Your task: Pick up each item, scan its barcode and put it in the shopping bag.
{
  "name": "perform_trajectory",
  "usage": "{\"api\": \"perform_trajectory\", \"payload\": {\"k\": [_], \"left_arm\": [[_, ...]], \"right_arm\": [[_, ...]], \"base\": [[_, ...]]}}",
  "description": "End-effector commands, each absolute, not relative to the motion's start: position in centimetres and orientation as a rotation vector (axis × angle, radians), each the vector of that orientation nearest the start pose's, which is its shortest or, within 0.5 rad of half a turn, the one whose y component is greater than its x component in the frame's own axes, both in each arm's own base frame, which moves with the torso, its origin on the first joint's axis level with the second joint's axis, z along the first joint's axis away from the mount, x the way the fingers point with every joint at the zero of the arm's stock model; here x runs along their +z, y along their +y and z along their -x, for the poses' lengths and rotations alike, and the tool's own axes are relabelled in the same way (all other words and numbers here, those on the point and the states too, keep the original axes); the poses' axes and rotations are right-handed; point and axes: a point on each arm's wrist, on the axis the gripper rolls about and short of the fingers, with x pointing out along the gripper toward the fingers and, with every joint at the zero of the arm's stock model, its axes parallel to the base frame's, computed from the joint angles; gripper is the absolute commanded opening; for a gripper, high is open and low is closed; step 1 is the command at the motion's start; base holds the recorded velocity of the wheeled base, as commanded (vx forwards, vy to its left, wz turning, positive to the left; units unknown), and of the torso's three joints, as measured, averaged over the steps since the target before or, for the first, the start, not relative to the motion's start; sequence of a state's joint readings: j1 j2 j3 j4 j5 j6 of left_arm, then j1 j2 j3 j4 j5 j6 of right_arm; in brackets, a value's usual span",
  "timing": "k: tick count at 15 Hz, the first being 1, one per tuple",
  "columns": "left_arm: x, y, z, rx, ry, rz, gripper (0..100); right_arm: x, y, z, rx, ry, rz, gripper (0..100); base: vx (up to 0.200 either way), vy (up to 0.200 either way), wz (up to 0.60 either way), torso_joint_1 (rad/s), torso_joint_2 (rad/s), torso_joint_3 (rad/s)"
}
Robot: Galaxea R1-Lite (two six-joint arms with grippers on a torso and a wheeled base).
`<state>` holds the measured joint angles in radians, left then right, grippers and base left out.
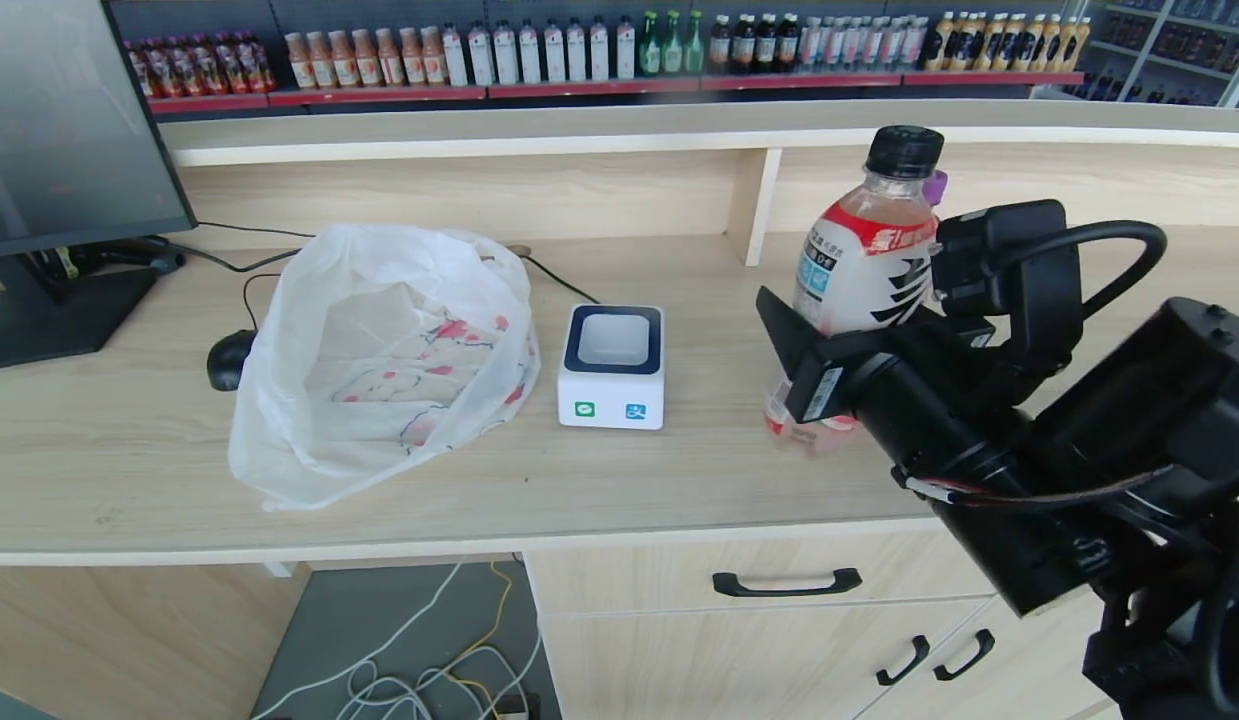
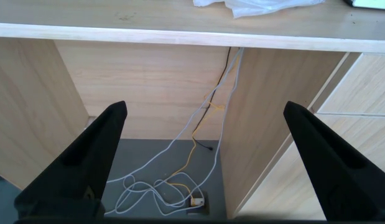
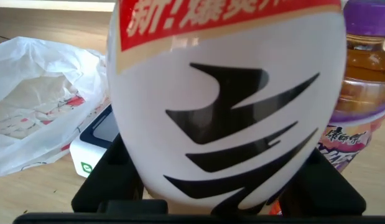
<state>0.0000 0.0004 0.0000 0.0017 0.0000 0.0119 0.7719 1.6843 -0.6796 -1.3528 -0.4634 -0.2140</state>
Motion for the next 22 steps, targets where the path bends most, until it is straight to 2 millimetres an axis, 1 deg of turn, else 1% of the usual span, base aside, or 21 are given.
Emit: {"api": "perform_trajectory", "payload": {"k": [1, 3, 5, 7, 8, 11, 13, 14, 16, 17, 19, 20, 21, 22], "left_arm": [[7.5, 0.0, 2.3, 0.0, 0.002, -0.012, 100], [7.5, 0.0, 2.3, 0.0, 0.002, -0.012, 100], [7.5, 0.0, 2.3, 0.0, 0.002, -0.012, 100], [7.5, 0.0, 2.3, 0.0, 0.002, -0.012, 100], [7.5, 0.0, 2.3, 0.0, 0.003, -0.012, 100], [7.5, 0.0, 2.3, 0.0, 0.003, -0.012, 100], [7.5, 0.0, 2.3, 0.0, 0.002, -0.012, 100], [7.5, 0.0, 2.3, 0.0, 0.002, -0.012, 100], [7.5, 0.0, 2.3, 0.0, 0.003, -0.012, 100], [7.5, 0.0, 2.3, 0.0, 0.002, -0.012, 100], [7.5, 0.0, 2.3, 0.0, 0.003, -0.012, 100], [7.5, 0.0, 2.3, 0.0, 0.002, -0.012, 100], [7.5, 0.0, 2.3, 0.0, 0.003, -0.012, 100], [7.5, 0.0, 2.3, 0.0, 0.002, -0.012, 100]], "right_arm": [[23.3, 18.0, -19.0, 0.294, -0.335, -0.009, 0], [23.0, 16.8, -17.4, 0.31, -0.327, -0.004, 0], [22.3, 15.6, -16.0, 0.321, -0.307, 0.011, 0], [21.9, 15.1, -15.3, 0.328, -0.298, 0.015, 0], [21.7, 14.9, -14.6, 0.347, -0.292, 0.017, 0], [21.4, 15.3, -13.4, 0.419, -0.288, 0.011, 0], [21.1, 15.3, -13.2, 0.451, -0.282, 0.016, 0], [21.0, 15.7, -12.7, 0.488, -0.28, 0.012, 0], [21.0, 16.0, -12.1, 0.548, -0.279, -0.015, 0], [20.5, 16.1, -11.4, 0.6, -0.248, -0.063, 0], [20.2, 16.6, -11.4, 0.711, -0.213, -0.119, 0], [20.4, 16.9, -11.6, 0.771, -0.205, -0.122, 0], [20.5, 17.1, -11.6, 0.794, -0.205, -0.123, 0], [20.9, 17.4, -11.7, 0.86, -0.205, -0.133, 0]], "base": [[0.0, 0.0, 0.0, 0.0, 0.0, 0.0], [0.0, 0.0, 0.0, 0.0, 0.0, 0.0], [0.0, 0.0, 0.0, 0.0, 0.0, 0.0], [0.0, 0.0, 0.0, 0.0, 0.0, 0.0], [0.0, 0.0, 0.0, 0.0, 0.0, 0.0], [0.0, 0.0, 0.0, 0.0, 0.0, 0.0], [0.0, 0.0, 0.0, 0.0, 0.0, 0.0], [0.0, 0.0, 0.0, 0.0, 0.0, 0.0], [0.0, 0.0, 0.0, 0.0, 0.0, 0.0], [0.0, 0.0, 0.0, 0.0, 0.0, 0.0], [0.0, 0.0, 0.0, 0.0, 0.0, 0.0], [0.0, 0.0, 0.0, 0.0, 0.0, 0.0], [0.0, 0.0, 0.0, 0.0, 0.0, 0.0], [0.0, 0.0, 0.0, 0.0, 0.0, 0.0]]}}
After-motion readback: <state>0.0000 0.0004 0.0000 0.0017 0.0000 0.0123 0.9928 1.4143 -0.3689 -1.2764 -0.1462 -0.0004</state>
